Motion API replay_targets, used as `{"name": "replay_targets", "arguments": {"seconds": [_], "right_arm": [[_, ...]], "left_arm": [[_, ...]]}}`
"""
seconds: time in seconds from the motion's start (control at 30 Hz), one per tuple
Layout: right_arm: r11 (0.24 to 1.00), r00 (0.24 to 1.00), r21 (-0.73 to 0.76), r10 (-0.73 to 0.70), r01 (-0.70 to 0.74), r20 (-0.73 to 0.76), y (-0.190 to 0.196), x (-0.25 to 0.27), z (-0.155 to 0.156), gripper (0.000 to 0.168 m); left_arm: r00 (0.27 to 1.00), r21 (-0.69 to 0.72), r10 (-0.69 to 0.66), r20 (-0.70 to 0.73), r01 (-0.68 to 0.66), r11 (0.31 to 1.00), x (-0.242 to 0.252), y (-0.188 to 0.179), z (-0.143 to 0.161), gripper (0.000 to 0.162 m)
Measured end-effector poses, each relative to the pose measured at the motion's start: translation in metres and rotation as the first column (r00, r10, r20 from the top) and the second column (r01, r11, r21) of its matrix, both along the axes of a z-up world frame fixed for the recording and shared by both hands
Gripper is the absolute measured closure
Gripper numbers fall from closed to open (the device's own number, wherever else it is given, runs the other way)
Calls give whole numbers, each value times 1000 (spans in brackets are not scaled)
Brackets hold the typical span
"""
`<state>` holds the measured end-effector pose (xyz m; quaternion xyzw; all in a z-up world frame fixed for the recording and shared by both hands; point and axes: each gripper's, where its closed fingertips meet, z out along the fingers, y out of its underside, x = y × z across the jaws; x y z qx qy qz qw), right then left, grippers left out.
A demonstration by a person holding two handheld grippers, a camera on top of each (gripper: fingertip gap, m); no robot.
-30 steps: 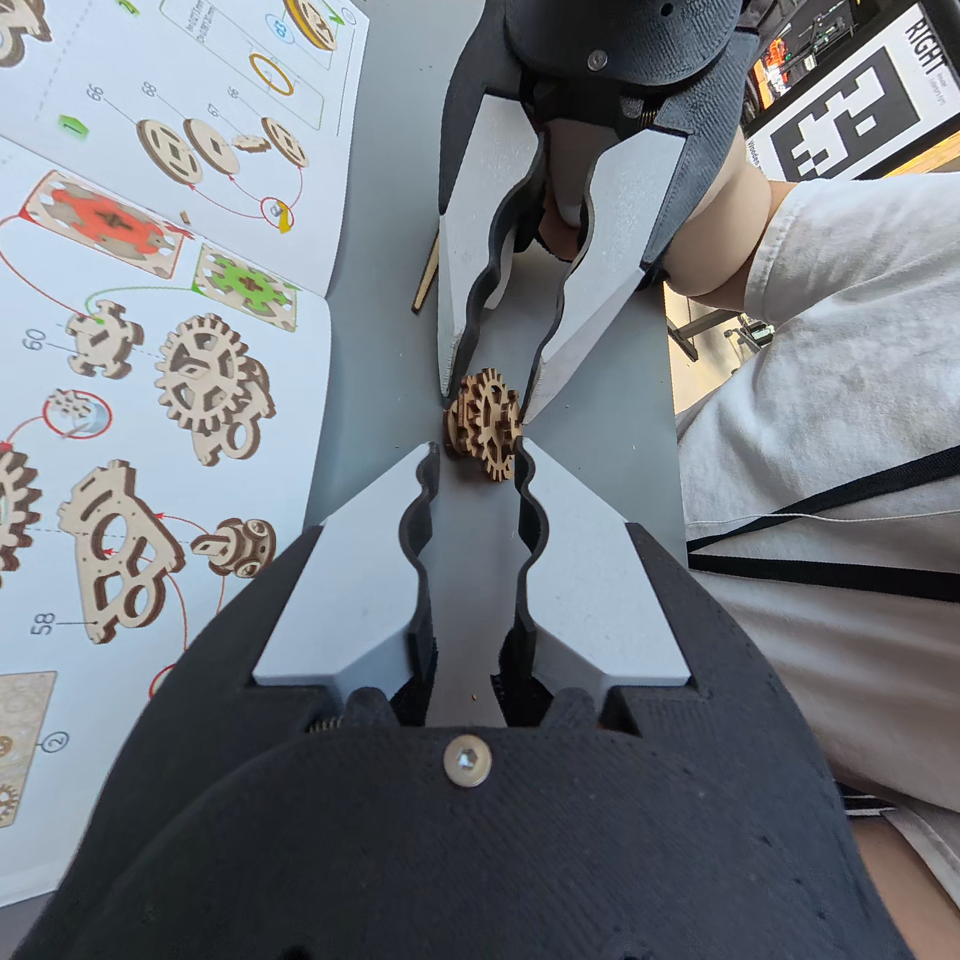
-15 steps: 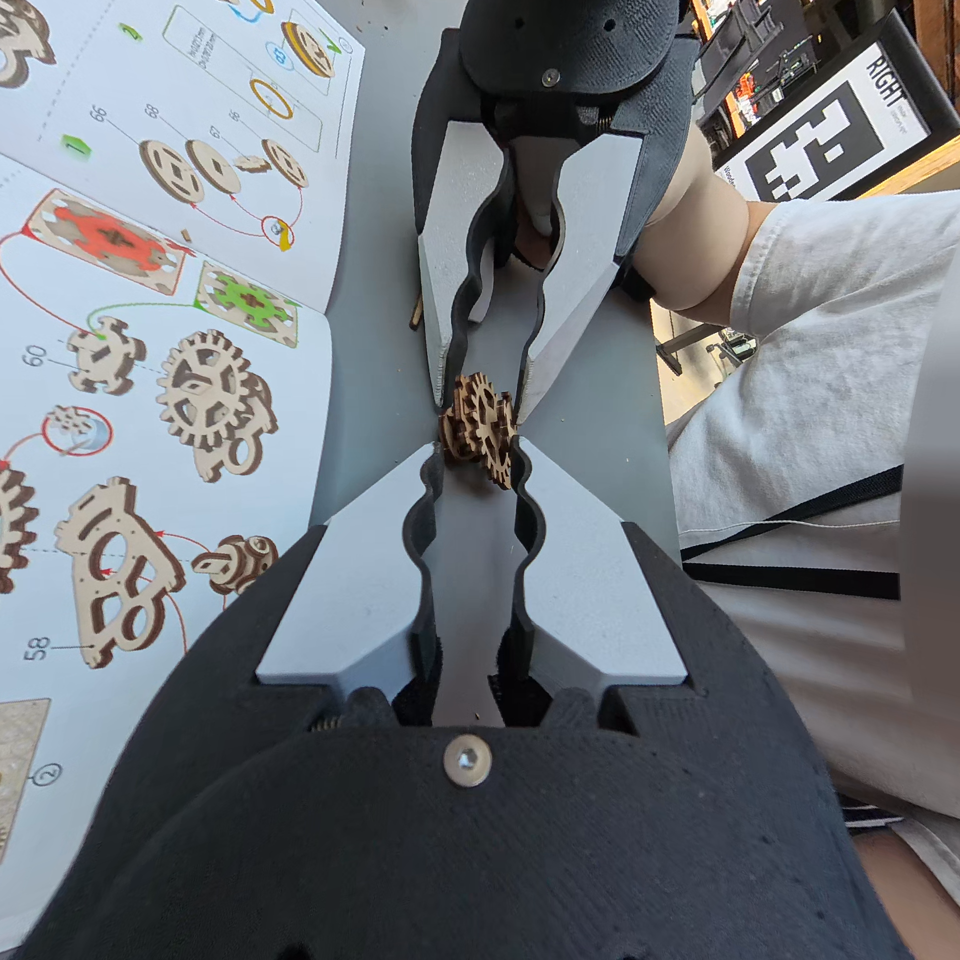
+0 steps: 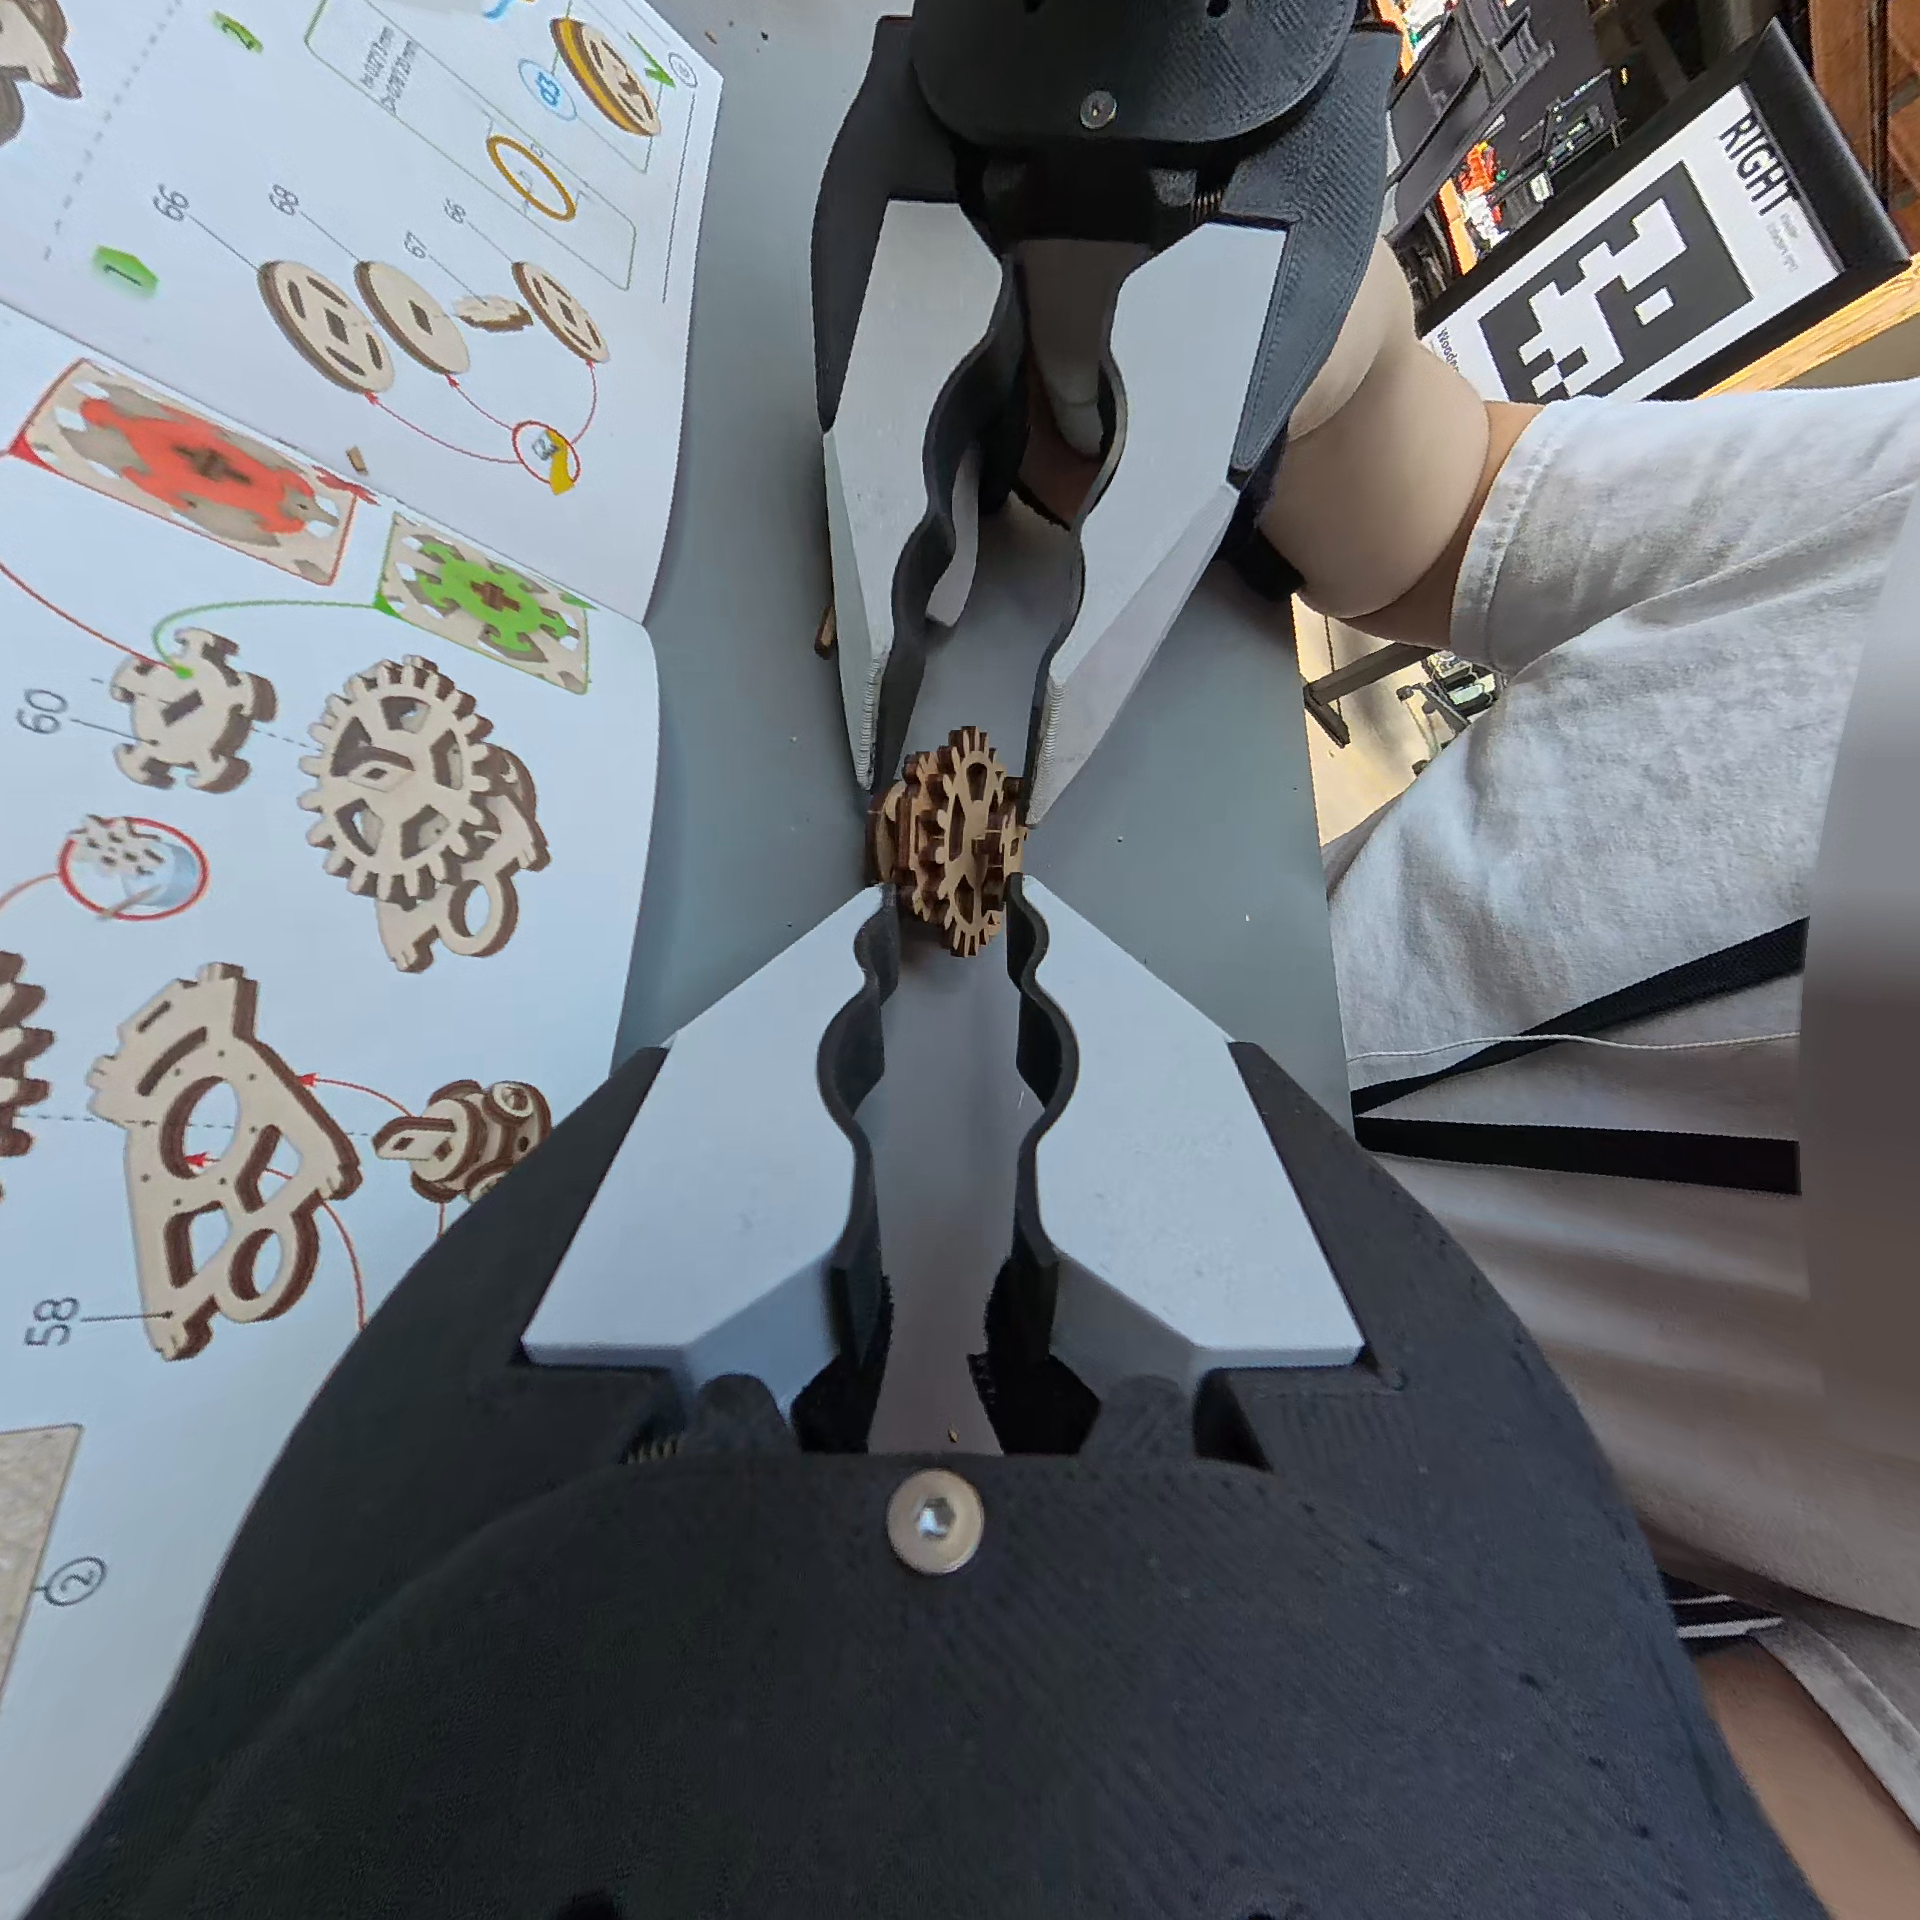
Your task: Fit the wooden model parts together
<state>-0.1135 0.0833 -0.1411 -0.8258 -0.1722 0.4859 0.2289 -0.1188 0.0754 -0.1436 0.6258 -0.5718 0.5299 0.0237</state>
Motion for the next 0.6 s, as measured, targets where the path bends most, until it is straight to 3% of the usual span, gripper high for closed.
{"name": "replay_targets", "arguments": {"seconds": [0.6], "right_arm": [[1000,1000,-8,6,-6,-23,3,4,-3,148]], "left_arm": [[999,-52,36,-2,-36,998,4,4,-1,150]]}}
